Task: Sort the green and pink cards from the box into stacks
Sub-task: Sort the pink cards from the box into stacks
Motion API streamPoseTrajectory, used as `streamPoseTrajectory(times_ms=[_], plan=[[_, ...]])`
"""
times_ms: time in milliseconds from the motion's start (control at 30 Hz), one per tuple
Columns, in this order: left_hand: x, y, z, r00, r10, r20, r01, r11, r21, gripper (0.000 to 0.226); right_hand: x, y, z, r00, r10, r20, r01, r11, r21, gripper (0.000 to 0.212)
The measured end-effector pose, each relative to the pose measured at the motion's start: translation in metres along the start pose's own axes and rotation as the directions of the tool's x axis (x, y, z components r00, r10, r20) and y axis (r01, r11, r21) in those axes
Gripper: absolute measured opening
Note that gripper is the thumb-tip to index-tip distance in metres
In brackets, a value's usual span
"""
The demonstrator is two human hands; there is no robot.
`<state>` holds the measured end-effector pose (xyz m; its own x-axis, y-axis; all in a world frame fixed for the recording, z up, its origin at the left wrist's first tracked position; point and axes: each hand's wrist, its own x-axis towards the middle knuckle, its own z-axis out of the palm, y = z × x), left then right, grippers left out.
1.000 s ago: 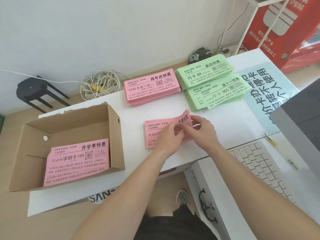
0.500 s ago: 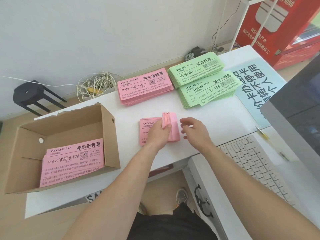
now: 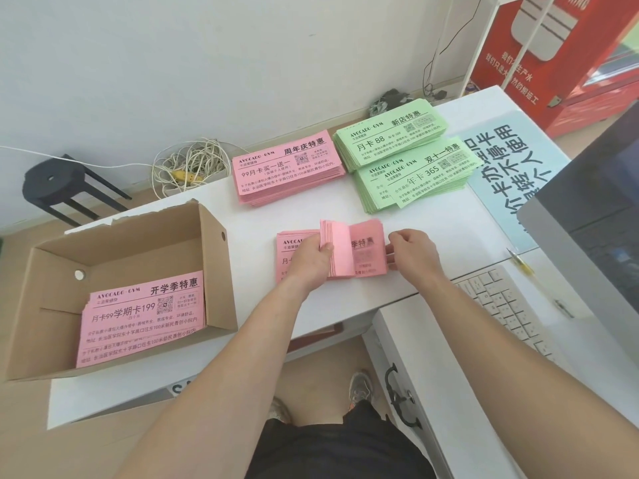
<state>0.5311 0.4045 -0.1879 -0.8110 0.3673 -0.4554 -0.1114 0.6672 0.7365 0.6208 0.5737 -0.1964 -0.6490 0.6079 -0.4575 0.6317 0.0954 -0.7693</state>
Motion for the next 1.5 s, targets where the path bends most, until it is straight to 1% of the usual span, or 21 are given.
streamPoseTrajectory(times_ms=[467, 600, 700, 767, 800, 867, 933, 967, 1000, 1067, 1100, 1133, 1167, 1233, 1267, 1300, 1333, 1367, 1400, 1467, 1500], plan=[[0.001, 0.003, -0.005, 0.996, 0.002, 0.086, -0.010, 0.996, 0.090, 0.025, 0.001, 0.000, -0.001, 1.000, -0.007, 0.021, 0.008, 0.999, -0.041, 0.029], [0.000, 0.006, -0.005, 0.996, 0.006, 0.084, -0.016, 0.992, 0.125, 0.019, 0.001, -0.001, -0.001, 0.999, -0.010, 0.035, 0.012, 0.999, -0.046, 0.027], [0.000, 0.008, -0.005, 0.995, -0.005, 0.100, -0.006, 0.994, 0.108, 0.021, 0.000, -0.002, -0.001, 0.999, -0.010, 0.037, 0.012, 0.999, -0.047, 0.027], [-0.002, 0.011, -0.005, 0.991, -0.005, 0.131, -0.001, 0.999, 0.043, 0.023, 0.000, -0.002, -0.001, 0.999, -0.005, 0.040, 0.006, 0.999, -0.032, 0.027], [-0.003, 0.012, -0.005, 0.988, -0.021, 0.152, 0.025, 0.999, -0.026, 0.025, 0.001, -0.002, -0.001, 0.999, -0.004, 0.040, 0.005, 1.000, -0.017, 0.030], [-0.007, 0.014, -0.006, 0.979, -0.065, 0.193, 0.094, 0.985, -0.147, 0.021, 0.002, -0.003, 0.002, 0.999, -0.001, 0.050, -0.001, 1.000, 0.029, 0.051], [-0.011, 0.017, -0.009, 0.970, -0.085, 0.227, 0.127, 0.976, -0.175, 0.019, 0.001, -0.009, 0.005, 0.996, 0.009, 0.092, -0.013, 0.999, 0.040, 0.067], [-0.012, 0.016, -0.009, 0.966, -0.085, 0.245, 0.132, 0.974, -0.182, 0.022, 0.000, -0.013, 0.008, 0.993, 0.007, 0.120, -0.010, 1.000, 0.025, 0.066], [-0.013, 0.014, -0.010, 0.961, -0.079, 0.265, 0.130, 0.976, -0.178, 0.024, 0.000, -0.016, 0.010, 0.990, -0.001, 0.141, 0.001, 1.000, -0.002, 0.059], [-0.015, 0.010, -0.012, 0.955, -0.051, 0.293, 0.103, 0.981, -0.166, 0.028, 0.000, -0.019, 0.015, 0.989, -0.011, 0.146, 0.026, 0.994, -0.105, 0.030], [-0.016, 0.006, -0.013, 0.958, -0.026, 0.287, 0.072, 0.986, -0.152, 0.030, 0.000, -0.020, 0.017, 0.990, -0.016, 0.141, 0.040, 0.986, -0.164, 0.025], [-0.018, 0.003, -0.015, 0.967, 0.011, 0.256, 0.023, 0.991, -0.129, 0.032, 0.000, -0.021, 0.018, 0.990, -0.028, 0.138, 0.056, 0.977, -0.204, 0.025], [-0.020, 0.000, -0.019, 0.981, 0.052, 0.185, -0.036, 0.995, -0.090, 0.034, 0.000, -0.021, 0.018, 0.989, -0.050, 0.141, 0.081, 0.971, -0.224, 0.025], [-0.019, -0.009, -0.030, 0.992, 0.116, -0.055, -0.109, 0.987, 0.121, 0.049, 0.000, -0.021, 0.016, 0.980, -0.111, 0.164, 0.144, 0.967, -0.209, 0.020], [-0.018, -0.014, -0.038, 0.979, 0.137, -0.149, -0.096, 0.963, 0.253, 0.062, 0.000, -0.019, 0.014, 0.973, -0.143, 0.179, 0.175, 0.968, -0.182, 0.017], [-0.017, -0.020, -0.046, 0.972, 0.127, -0.198, -0.056, 0.943, 0.329, 0.075, 0.000, -0.018, 0.012, 0.967, -0.173, 0.190, 0.202, 0.968, -0.148, 0.015], [-0.016, -0.026, -0.054, 0.977, 0.082, -0.199, -0.011, 0.944, 0.331, 0.085, -0.001, -0.017, 0.009, 0.962, -0.198, 0.189, 0.221, 0.969, -0.108, 0.015], [-0.015, -0.032, -0.060, 0.987, 0.015, -0.161, 0.027, 0.967, 0.254, 0.089, -0.002, -0.016, 0.007, 0.957, -0.221, 0.188, 0.237, 0.969, -0.069, 0.016], [-0.015, -0.037, -0.064, 0.993, -0.044, -0.109, 0.057, 0.991, 0.124, 0.086, -0.002, -0.014, 0.005, 0.954, -0.240, 0.178, 0.250, 0.968, -0.036, 0.018], [-0.020, -0.046, -0.068, 0.994, -0.087, -0.058, 0.083, 0.993, -0.081, 0.063, -0.003, -0.012, 0.005, 0.950, -0.264, 0.165, 0.267, 0.964, 0.009, 0.021], [-0.022, -0.048, -0.070, 0.993, -0.073, -0.090, 0.061, 0.990, -0.125, 0.051, -0.003, -0.013, 0.006, 0.947, -0.274, 0.166, 0.271, 0.962, 0.037, 0.022]])
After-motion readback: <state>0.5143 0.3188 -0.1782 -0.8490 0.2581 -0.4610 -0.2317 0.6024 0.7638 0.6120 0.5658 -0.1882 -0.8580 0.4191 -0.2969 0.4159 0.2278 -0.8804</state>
